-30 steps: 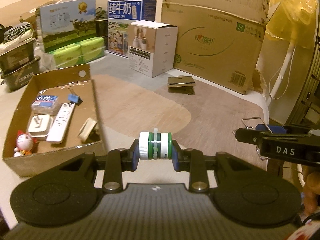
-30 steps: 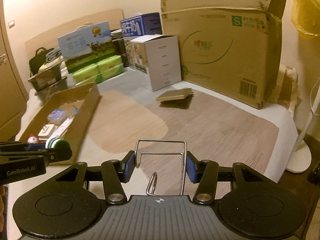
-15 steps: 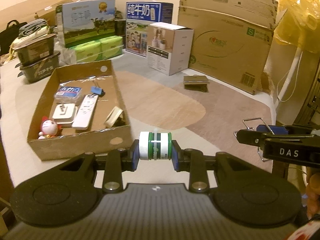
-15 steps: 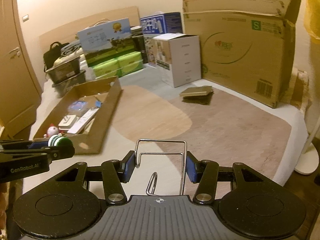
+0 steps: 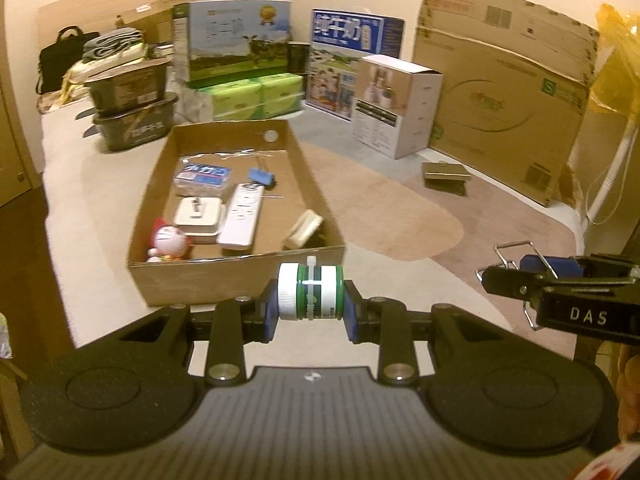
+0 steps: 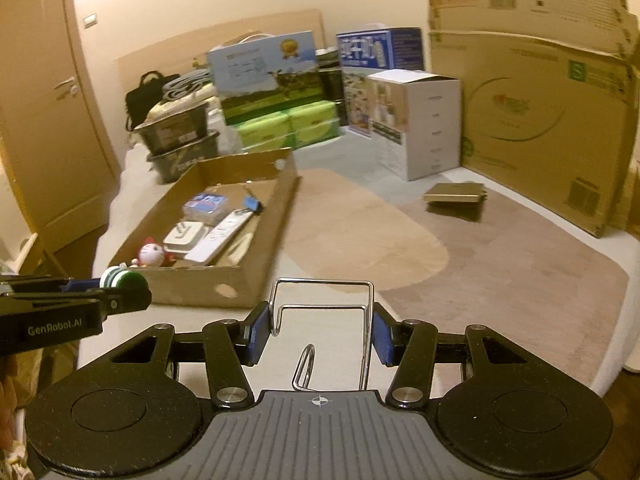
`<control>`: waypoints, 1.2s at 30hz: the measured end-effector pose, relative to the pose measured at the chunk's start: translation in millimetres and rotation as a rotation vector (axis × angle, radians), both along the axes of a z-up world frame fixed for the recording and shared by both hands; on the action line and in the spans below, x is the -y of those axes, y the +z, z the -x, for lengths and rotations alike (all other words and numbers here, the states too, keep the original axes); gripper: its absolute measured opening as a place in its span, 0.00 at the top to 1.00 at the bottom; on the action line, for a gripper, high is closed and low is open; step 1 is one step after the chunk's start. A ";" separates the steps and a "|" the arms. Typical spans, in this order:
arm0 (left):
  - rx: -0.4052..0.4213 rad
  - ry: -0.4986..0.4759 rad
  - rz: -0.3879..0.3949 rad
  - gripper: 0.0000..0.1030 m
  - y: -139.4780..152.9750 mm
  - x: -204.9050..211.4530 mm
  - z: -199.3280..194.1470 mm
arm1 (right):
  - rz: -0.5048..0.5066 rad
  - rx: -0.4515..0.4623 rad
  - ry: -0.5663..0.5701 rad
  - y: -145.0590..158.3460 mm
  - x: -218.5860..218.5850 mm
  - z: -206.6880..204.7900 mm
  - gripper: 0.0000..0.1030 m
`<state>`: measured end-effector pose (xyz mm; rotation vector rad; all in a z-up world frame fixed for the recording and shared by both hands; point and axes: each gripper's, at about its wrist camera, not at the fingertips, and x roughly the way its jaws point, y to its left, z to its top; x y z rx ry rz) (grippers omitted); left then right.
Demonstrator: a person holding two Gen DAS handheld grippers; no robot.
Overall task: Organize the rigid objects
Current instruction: 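Carry the bottle with the left tool while the right tool carries the wire rack toward the tray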
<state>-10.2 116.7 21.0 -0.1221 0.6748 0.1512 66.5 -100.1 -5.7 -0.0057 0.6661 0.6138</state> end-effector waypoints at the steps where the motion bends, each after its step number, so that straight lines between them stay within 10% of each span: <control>1: 0.001 0.009 0.001 0.72 0.4 -3.7 1.6 | 0.000 0.000 0.007 -0.1 -3.1 0.1 0.50; 36: -0.012 0.082 -0.003 0.72 -1.8 -69.8 -14.9 | 0.018 0.032 0.145 4.0 -91.4 -30.6 0.50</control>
